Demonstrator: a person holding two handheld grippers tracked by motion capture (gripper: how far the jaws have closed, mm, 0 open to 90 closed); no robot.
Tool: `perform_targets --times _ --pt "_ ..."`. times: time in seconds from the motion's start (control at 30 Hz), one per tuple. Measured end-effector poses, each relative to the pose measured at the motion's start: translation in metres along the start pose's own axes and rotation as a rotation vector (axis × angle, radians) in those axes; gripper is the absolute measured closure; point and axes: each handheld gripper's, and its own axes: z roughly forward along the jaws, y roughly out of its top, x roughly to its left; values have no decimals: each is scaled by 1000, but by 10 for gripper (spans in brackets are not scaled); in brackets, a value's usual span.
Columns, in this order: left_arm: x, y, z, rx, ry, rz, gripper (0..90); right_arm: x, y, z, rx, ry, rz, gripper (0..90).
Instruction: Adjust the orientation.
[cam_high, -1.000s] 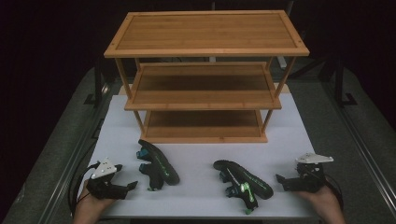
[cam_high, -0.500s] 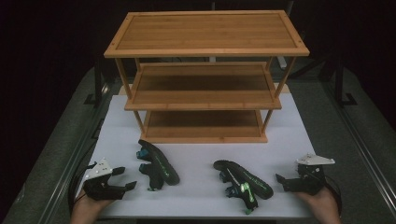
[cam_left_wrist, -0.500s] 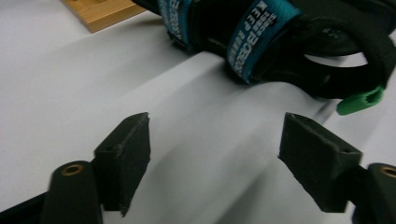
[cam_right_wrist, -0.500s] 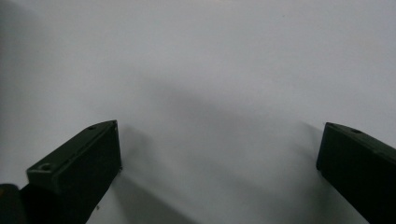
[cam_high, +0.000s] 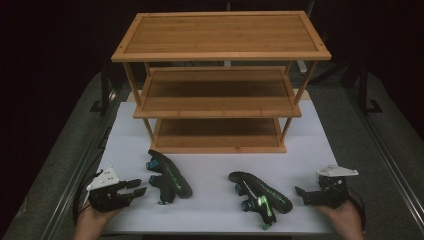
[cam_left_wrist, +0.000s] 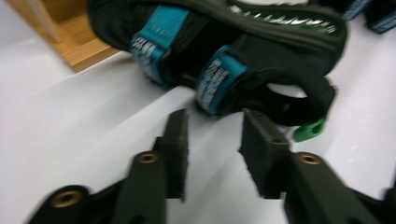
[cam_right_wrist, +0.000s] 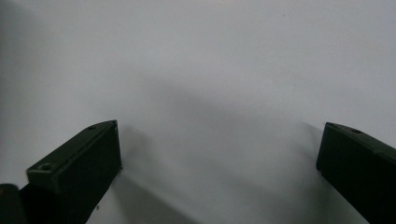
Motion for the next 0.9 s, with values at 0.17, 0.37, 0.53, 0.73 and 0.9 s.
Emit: perform_targets --times 0.17,0.37,0.53,0.73,0.9 --pt "-3 14 -2 -29 -33 25 900 0 0 0 -1 1 1 0" --pt "-5 32 -1 -53 -46 49 900 0 0 0 -1 2 3 0" --pt "-3 41 6 -61 -64 63 900 0 0 0 0 1 0 0" --pt "2 50 16 -65 -64 75 900 0 0 0 -1 1 0 0" --pt "10 57 17 -70 -41 83 900 0 0 0 -1 1 0 0"
